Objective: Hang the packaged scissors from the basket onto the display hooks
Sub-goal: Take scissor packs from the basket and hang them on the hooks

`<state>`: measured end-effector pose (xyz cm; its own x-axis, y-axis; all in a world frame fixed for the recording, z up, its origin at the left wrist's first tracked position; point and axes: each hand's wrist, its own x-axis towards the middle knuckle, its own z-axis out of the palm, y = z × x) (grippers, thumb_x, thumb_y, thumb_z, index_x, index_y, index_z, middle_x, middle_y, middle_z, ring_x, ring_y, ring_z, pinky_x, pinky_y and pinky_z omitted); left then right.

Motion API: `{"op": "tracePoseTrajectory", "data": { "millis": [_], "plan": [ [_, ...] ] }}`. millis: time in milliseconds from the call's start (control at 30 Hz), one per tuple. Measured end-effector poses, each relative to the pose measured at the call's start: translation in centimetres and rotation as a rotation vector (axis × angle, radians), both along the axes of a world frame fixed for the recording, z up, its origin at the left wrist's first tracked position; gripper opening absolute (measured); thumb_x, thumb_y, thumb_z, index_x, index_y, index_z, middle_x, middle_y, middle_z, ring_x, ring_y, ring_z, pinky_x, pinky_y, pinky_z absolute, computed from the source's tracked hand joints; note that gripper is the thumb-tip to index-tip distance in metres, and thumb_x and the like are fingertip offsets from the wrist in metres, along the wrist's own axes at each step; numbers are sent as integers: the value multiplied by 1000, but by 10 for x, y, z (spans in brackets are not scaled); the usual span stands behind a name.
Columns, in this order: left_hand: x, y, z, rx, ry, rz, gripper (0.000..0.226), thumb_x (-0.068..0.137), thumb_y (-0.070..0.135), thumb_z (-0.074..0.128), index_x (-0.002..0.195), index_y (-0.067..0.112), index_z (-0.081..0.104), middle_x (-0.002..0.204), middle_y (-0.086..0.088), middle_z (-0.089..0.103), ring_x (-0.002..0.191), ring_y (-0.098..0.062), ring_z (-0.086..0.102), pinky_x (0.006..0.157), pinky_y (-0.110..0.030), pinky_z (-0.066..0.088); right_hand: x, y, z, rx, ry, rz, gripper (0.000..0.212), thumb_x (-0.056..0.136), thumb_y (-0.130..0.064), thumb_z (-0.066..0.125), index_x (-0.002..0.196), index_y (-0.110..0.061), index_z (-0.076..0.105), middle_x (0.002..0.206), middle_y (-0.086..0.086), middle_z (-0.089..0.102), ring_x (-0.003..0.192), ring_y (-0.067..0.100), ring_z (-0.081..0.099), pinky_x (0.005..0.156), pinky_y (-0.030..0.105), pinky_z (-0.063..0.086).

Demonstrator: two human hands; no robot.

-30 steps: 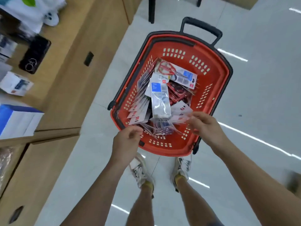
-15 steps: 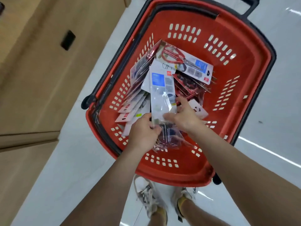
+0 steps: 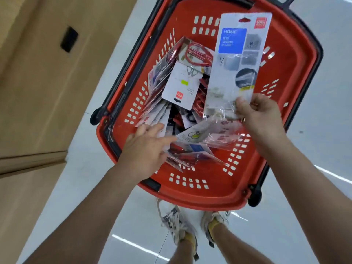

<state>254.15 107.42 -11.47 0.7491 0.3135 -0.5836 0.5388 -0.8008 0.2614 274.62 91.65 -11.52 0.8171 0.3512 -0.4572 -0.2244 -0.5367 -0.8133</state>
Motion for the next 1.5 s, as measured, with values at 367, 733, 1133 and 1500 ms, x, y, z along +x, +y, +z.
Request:
{"op": "tracePoseTrajectory", "data": {
  "millis": [367,733,1133,1500],
  "plan": [
    [34,16,-1,34,-107,-188,28,95,20,56,119,23,69,142,-2,51,131,-24,41,108,-44,40,-25,-7,-11,106,-15,-3,52,92,8,52,127,-30,47,125,1,63,102,21,70,64,42,63],
    [95,-47,-93,212,897,-697,42,99,27,49,141,19,47,140,-3,51,132,-27,45,103,-41,39,-14,-10,-12,210,109,-64,47,88,19,47,116,-16,60,126,0,65,113,13,65,77,33,62],
    [73,-15,-26,352,362,-454,34,90,7,57,123,15,58,113,-8,64,106,-27,61,77,-35,51,-10,-18,-5,96,9,-13,45,89,14,53,106,-27,59,110,4,68,66,7,69,43,20,45],
    [14,-10,35,-695,-392,1148,17,89,10,69,97,24,73,88,3,78,84,-10,74,84,-29,54,-28,-3,7,-39,42,143,24,98,-14,58,119,-16,68,115,3,63,94,-1,62,75,10,50]
  ]
}}
